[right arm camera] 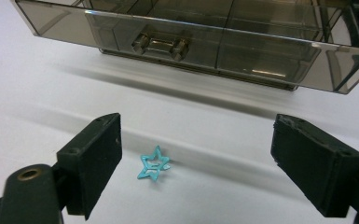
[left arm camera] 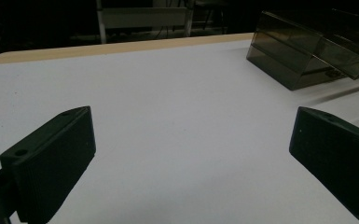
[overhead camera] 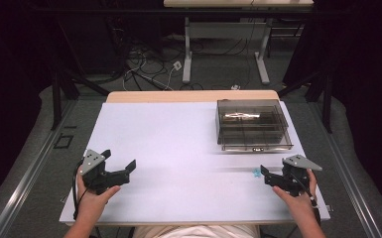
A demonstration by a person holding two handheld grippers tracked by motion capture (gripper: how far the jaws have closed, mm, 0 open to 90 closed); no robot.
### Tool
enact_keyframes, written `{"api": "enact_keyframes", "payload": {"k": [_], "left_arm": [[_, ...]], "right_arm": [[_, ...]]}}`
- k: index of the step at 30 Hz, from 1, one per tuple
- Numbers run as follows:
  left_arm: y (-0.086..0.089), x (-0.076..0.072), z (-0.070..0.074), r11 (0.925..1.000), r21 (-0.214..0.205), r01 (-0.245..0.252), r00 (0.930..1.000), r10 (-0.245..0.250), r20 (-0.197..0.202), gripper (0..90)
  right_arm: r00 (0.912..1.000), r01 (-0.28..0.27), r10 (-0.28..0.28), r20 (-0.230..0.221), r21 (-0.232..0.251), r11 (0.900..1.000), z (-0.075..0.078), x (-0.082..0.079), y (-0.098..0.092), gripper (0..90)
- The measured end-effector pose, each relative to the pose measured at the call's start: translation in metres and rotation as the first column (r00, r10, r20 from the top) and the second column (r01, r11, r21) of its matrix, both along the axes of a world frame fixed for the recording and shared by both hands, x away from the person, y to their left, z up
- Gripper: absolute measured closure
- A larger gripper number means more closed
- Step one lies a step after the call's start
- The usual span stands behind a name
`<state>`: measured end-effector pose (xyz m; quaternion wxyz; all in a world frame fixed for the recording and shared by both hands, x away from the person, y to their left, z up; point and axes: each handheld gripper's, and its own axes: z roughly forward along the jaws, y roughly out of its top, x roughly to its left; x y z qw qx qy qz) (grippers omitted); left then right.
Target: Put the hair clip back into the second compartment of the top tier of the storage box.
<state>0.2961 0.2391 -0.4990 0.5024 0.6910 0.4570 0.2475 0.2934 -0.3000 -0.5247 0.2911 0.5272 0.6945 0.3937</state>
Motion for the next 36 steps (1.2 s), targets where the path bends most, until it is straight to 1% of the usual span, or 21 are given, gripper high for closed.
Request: {"api": "enact_keyframes", "payload": {"k": [2, 7, 10, 12, 13, 15, 16, 17, 18, 21, 22, 24, 25, 28, 29, 30, 32, 36], "left_arm": [[0.000, 0.000, 0.000, 1.0000, 0.009, 0.001, 1.0000, -0.001, -0.002, 0.2], [-0.002, 0.000, -0.001, 1.0000, 0.007, 0.005, 0.9999, -0.004, -0.010, 0.2], [-0.002, 0.000, -0.001, 1.0000, 0.007, 0.004, 0.9999, -0.004, -0.011, 0.2], [-0.002, 0.000, -0.001, 1.0000, 0.008, 0.003, 0.9999, -0.003, -0.013, 0.2], [-0.002, 0.000, -0.001, 1.0000, 0.009, 0.003, 0.9999, -0.003, -0.013, 0.2], [-0.002, 0.000, -0.001, 1.0000, 0.009, 0.002, 0.9999, -0.002, -0.014, 0.2], [-0.002, 0.000, -0.001, 1.0000, 0.009, 0.002, 0.9999, -0.002, -0.014, 0.2], [-0.002, 0.000, -0.002, 1.0000, 0.009, 0.003, 0.9999, -0.003, -0.015, 0.2], [-0.002, 0.000, -0.002, 1.0000, 0.009, 0.003, 0.9999, -0.003, -0.015, 0.2], [-0.002, 0.000, -0.002, 0.9999, 0.016, 0.003, 0.9999, -0.003, -0.016, 0.2], [-0.002, 0.000, -0.002, 0.9998, 0.017, 0.004, 0.9999, -0.004, -0.017, 0.2], [-0.002, 0.000, -0.002, 0.9998, 0.021, 0.006, 0.9998, -0.005, -0.018, 0.2], [-0.002, 0.000, -0.002, 0.9998, 0.021, 0.006, 0.9998, -0.006, -0.018, 0.2], [-0.002, 0.000, -0.002, 0.9998, 0.017, 0.005, 0.9998, -0.005, -0.020, 0.2], [-0.002, 0.000, -0.002, 0.9998, 0.017, 0.006, 0.9998, -0.005, -0.020, 0.2], [-0.002, 0.000, -0.002, 0.9998, 0.018, 0.005, 0.9998, -0.005, -0.020, 0.2], [-0.002, 0.000, -0.002, 0.9999, 0.017, 0.004, 0.9998, -0.004, -0.021, 0.2], [-0.002, 0.000, -0.002, 0.9999, 0.016, 0.005, 0.9997, -0.004, -0.024, 0.2]], "right_arm": [[0.9999, -0.006, 0.007, -0.012, 0.007, 1.0000, -0.001, 0.002, 0.001, 17.6], [0.9994, -0.013, 0.013, -0.032, 0.010, 0.9999, -0.003, 0.005, 0.004, 19.2], [0.9995, -0.008, 0.008, -0.031, 0.006, 0.9999, -0.004, 0.006, 0.005, 20.1], [0.9991, -0.011, 0.012, -0.040, 0.013, 0.9998, -0.004, 0.007, 0.006, 20.2], [0.9988, -0.004, 0.005, -0.049, 0.016, 0.9999, -0.004, 0.008, 0.007, 20.2], [0.9987, -0.007, 0.008, -0.050, 0.019, 0.9998, -0.005, 0.009, 0.007, 20.2], [0.9981, -0.005, 0.007, -0.060, 0.027, 0.9996, -0.005, 0.010, 0.008, 22.8], [0.9981, -0.005, 0.007, -0.060, 0.027, 0.9996, -0.005, 0.010, 0.008, 22.8], [0.9974, -0.006, 0.009, -0.071, 0.040, 0.9992, -0.006, 0.012, 0.009, 23.7], [0.9968, -0.012, 0.015, -0.078, 0.047, 0.9988, -0.006, 0.013, 0.009, 25.5], [0.9959, -0.013, 0.018, -0.089, 0.057, 0.9983, -0.007, 0.015, 0.010, 26.7], [0.9953, -0.012, 0.017, -0.096, 0.059, 0.9982, -0.007, 0.016, 0.010, 27.1], [0.9944, -0.011, 0.018, -0.104, 0.069, 0.9975, -0.008, 0.016, 0.011, 28.4], [0.9921, -0.010, 0.019, -0.124, 0.076, 0.9971, -0.009, 0.019, 0.012, 31.2], [0.9905, -0.012, 0.022, -0.136, 0.073, 0.9973, -0.011, 0.020, 0.013, 35.6], [0.9905, -0.012, 0.022, -0.136, 0.073, 0.9973, -0.011, 0.020, 0.013, 35.6], [0.9876, -0.012, 0.025, -0.155, 0.086, 0.9962, -0.012, 0.021, 0.013, 39.2], [0.9840, 0.002, 0.017, -0.177, 0.104, 0.9946, -0.013, 0.024, 0.012, 46.6]]}}
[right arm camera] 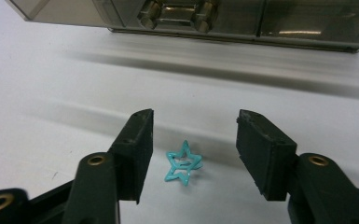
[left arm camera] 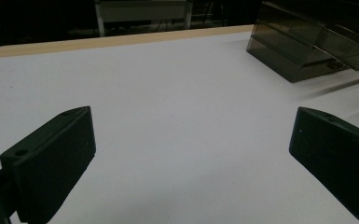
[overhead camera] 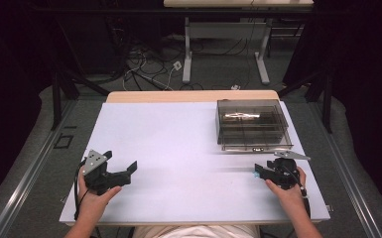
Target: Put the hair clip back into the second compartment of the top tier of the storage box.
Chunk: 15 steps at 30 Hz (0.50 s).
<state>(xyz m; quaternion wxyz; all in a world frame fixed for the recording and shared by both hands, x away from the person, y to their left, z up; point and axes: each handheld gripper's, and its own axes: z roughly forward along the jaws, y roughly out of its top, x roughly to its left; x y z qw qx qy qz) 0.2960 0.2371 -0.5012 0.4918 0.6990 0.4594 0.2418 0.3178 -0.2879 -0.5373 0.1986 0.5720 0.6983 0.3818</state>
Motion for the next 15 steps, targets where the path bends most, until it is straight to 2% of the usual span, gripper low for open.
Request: {"api": "enact_keyframes", "payload": {"k": [9, 15], "left_arm": [[-0.0004, 0.0000, -0.0008, 1.0000, 0.002, -0.002, 1.0000, 0.002, -0.001, 0.2], [0.0005, -0.0001, -0.0008, 0.9999, 0.010, -0.002, 1.0000, 0.002, -0.001, 0.2]], "right_arm": [[0.9979, 0.024, -0.019, -0.062, 0.069, 0.9973, -0.0030, 0.0041, -0.0054, 57.0], [0.9928, 0.037, -0.024, -0.117, 0.115, 0.9927, -0.0051, 0.0065, -0.0092, 64.2]]}}
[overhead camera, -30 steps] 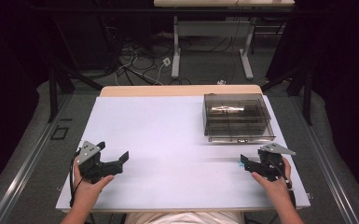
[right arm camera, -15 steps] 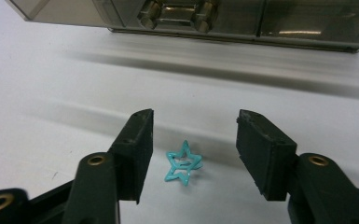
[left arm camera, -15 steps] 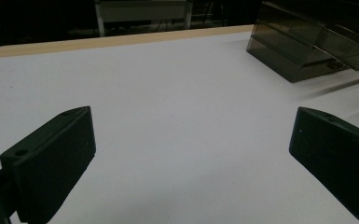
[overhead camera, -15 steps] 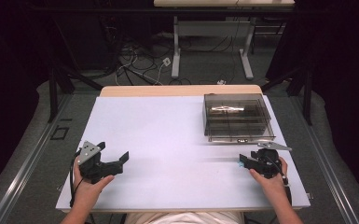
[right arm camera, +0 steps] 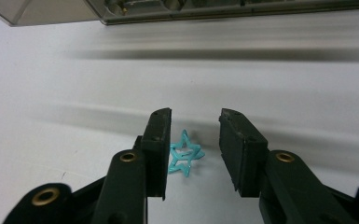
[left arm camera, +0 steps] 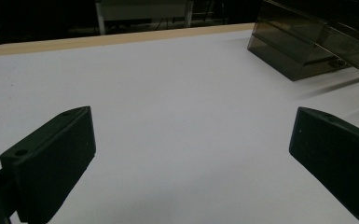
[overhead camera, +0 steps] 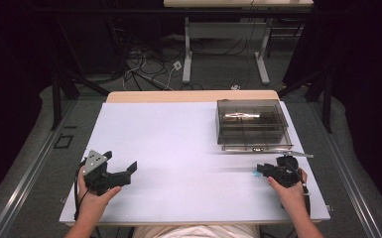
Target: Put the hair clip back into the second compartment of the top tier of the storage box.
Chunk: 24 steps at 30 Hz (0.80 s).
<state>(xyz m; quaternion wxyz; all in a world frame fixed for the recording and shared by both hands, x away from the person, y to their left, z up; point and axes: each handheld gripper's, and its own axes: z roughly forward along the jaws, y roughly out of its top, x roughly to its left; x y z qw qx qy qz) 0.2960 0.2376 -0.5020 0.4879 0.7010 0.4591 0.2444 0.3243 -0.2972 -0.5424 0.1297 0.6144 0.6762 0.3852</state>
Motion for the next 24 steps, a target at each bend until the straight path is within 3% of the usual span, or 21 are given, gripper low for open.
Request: {"api": "enact_keyframes", "payload": {"k": [11, 24], "left_arm": [[0.0009, -0.0006, -0.0009, 1.0000, -0.002, -0.005, 1.0000, 0.005, -0.005, 0.2], [0.0022, -0.0018, -0.0014, 0.9999, 0.001, -0.011, 0.9999, 0.011, -0.010, 0.3]], "right_arm": [[0.9997, -0.005, 0.005, -0.023, 0.018, 0.9998, -0.0040, 0.0039, -0.0024, 72.3], [0.9990, -0.016, 0.015, -0.041, -0.014, 0.9998, -0.0065, 0.0062, 0.0024, 79.4]]}}
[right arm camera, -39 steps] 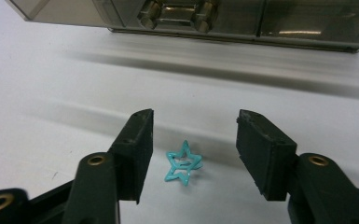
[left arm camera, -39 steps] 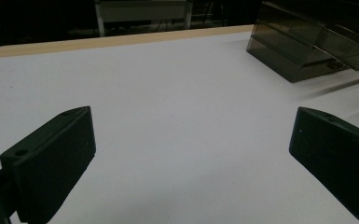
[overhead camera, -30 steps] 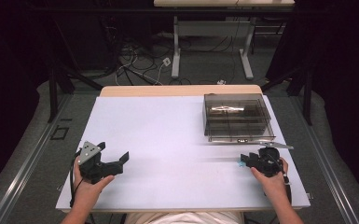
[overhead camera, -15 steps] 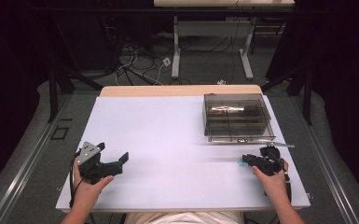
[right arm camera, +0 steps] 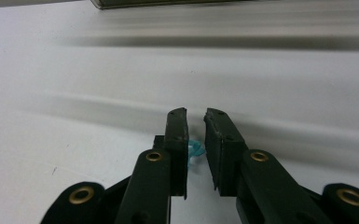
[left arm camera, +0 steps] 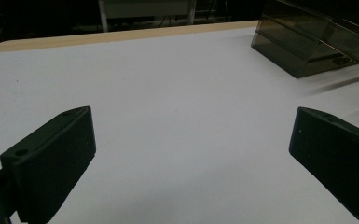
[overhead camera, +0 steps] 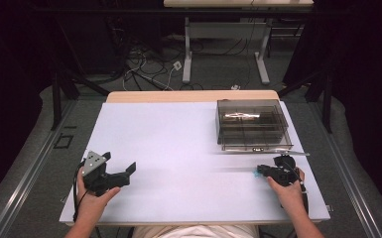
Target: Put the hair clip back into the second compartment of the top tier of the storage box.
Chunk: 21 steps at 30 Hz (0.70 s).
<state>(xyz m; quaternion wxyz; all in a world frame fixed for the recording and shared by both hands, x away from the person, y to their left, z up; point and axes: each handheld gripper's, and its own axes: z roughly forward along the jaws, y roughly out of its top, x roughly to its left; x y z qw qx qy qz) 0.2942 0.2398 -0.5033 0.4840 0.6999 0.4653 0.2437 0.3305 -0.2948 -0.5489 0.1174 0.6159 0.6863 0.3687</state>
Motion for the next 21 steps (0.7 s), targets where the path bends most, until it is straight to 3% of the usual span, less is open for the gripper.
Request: {"api": "enact_keyframes", "payload": {"k": [11, 21], "left_arm": [[0.0005, 0.0001, -0.0002, 0.9999, 0.014, 0.003, 1.0000, -0.003, -0.003, 0.4], [0.0004, 0.0003, -0.0003, 0.9999, 0.016, 0.003, 1.0000, -0.003, -0.007, 0.4]], "right_arm": [[0.9998, -0.015, 0.015, -0.014, -0.002, 0.9999, 0.0002, -0.0002, 0.0022, 86.9], [0.9997, -0.026, 0.026, 0.003, -0.009, 0.9996, 0.0033, -0.0021, 0.0050, 88.9]]}}
